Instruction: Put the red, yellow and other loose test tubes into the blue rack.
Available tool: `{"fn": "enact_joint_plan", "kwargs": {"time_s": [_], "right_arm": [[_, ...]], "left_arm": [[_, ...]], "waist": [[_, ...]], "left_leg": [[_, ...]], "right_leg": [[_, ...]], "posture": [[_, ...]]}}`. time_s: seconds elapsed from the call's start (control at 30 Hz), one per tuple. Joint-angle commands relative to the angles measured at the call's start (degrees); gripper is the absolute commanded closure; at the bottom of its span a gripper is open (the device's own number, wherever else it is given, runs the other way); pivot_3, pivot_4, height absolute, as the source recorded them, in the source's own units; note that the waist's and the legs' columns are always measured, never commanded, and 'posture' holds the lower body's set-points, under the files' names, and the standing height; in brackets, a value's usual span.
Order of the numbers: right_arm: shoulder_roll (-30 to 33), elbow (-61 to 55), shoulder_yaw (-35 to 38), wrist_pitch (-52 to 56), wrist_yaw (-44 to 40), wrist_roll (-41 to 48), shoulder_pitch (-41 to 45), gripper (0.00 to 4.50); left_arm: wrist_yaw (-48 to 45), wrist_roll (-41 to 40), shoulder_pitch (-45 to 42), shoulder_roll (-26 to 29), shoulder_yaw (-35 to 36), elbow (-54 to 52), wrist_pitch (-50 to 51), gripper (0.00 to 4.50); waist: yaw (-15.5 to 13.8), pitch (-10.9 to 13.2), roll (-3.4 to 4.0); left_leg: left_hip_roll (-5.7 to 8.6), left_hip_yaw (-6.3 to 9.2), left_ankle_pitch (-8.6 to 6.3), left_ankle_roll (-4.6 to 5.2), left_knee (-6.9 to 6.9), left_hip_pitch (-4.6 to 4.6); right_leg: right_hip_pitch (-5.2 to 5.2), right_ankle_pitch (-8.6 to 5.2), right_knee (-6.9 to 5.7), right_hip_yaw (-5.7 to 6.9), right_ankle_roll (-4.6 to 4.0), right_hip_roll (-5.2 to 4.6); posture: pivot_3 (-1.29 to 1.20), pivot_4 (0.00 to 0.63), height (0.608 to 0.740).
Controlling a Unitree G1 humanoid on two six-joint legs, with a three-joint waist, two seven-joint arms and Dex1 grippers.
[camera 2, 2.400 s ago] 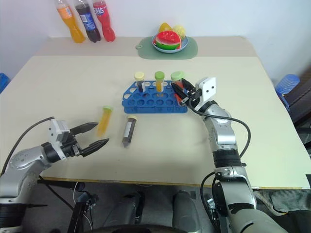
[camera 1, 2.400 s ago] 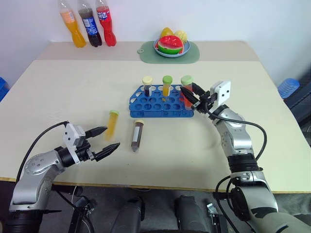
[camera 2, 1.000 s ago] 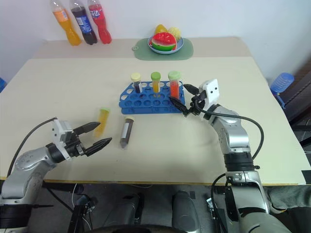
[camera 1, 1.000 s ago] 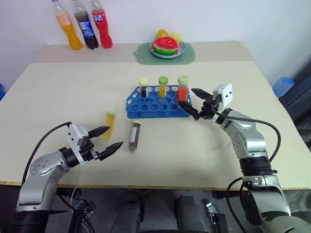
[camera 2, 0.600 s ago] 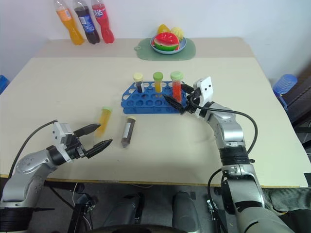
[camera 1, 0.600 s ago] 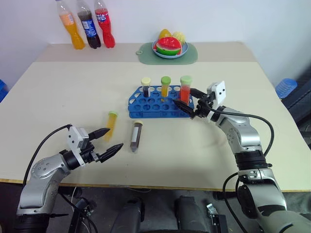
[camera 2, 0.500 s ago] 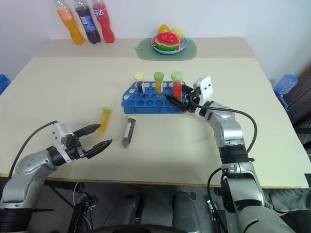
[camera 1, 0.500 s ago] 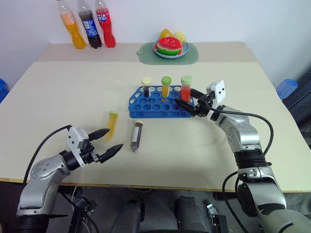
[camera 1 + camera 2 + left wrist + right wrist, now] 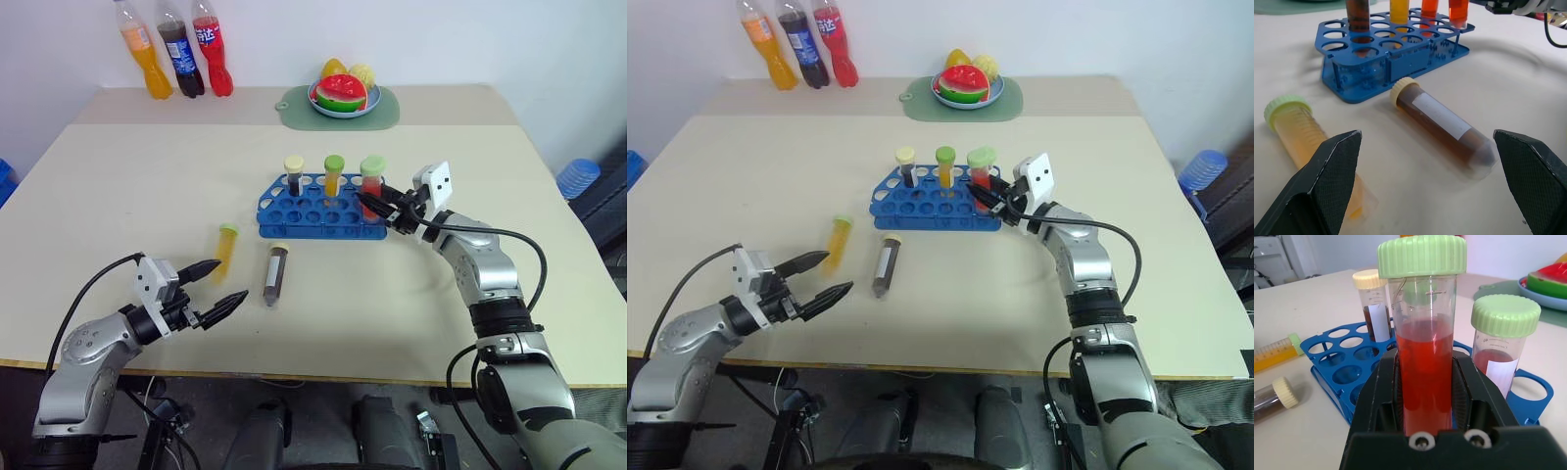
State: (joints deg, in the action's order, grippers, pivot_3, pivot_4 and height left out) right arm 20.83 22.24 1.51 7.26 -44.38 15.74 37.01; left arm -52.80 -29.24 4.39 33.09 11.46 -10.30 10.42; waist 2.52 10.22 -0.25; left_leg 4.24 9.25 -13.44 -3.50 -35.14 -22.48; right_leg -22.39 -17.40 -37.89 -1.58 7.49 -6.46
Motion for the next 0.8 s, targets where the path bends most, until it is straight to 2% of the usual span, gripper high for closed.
{"fn": "enact_joint_plan", "kwargs": {"time_s": [0.03,0.4,0.6,0.63,0.67,0.8], "right_arm": [[-0.1,-1.9,1.0,-2.6,1.1,-0.5,-0.9,3.61],[0.1,-2.6,2.2,-6.4,3.5,-0.1,-4.4,3.61],[-0.4,-1.8,2.6,-8.7,5.9,-1.4,-3.1,0.81],[-0.2,-2.0,2.6,-8.6,5.9,-1.4,-3.1,0.2],[-0.1,-2.1,2.6,-8.5,5.7,-1.3,-3.1,0.08],[1.9,-4.6,2.9,-7.2,4.7,-0.9,-3.3,0.08]], "left_arm": [[0.3,-0.2,0.2,0.3,1.1,-2.2,-0.8,0.0],[0.5,-0.3,-0.8,0.0,0.4,-1.7,-0.6,0.0],[0.6,-0.3,-2.0,-0.2,-0.1,-1.3,-0.3,0.0],[0.8,-0.5,-2.2,-0.3,-0.1,-1.4,-0.1,0.0],[0.9,-0.7,-2.2,-0.3,0.0,-1.5,0.0,0.0],[4.3,-4.1,-3.4,-1.4,1.3,-4.6,4.3,0.0]], "waist": [[0.0,0.0,0.0],[-0.1,0.0,0.0],[0.0,0.0,0.0],[0.0,0.0,0.0],[0.0,0.0,0.0],[0.0,0.0,-0.01]], "left_leg": [[0.0,0.0,0.0,0.0,0.0,0.0],[0.01,-0.01,0.0,0.0,0.0,-0.01],[0.01,-0.02,0.0,0.0,0.0,-0.01],[0.02,-0.05,0.0,0.0,0.0,0.0],[0.02,-0.06,0.0,0.0,0.0,0.0],[0.01,-0.08,0.0,0.0,0.0,-0.01]], "right_leg": [[0.0,0.0,0.0,0.0,0.0,0.0],[0.03,0.0,0.04,0.0,0.0,-0.02],[0.02,0.0,0.04,0.0,0.0,-0.02],[0.02,0.0,0.03,0.01,0.0,0.0],[0.02,0.0,0.03,0.0,0.0,0.01],[0.02,0.0,0.03,0.0,0.0,0.01]], "posture": [[0.0,0.15,0.74],[0.0,0.15,0.74],[0.0,0.15,0.74],[0.0,0.15,0.74],[0.0,0.15,0.74],[0.0,0.15,0.74]]}}
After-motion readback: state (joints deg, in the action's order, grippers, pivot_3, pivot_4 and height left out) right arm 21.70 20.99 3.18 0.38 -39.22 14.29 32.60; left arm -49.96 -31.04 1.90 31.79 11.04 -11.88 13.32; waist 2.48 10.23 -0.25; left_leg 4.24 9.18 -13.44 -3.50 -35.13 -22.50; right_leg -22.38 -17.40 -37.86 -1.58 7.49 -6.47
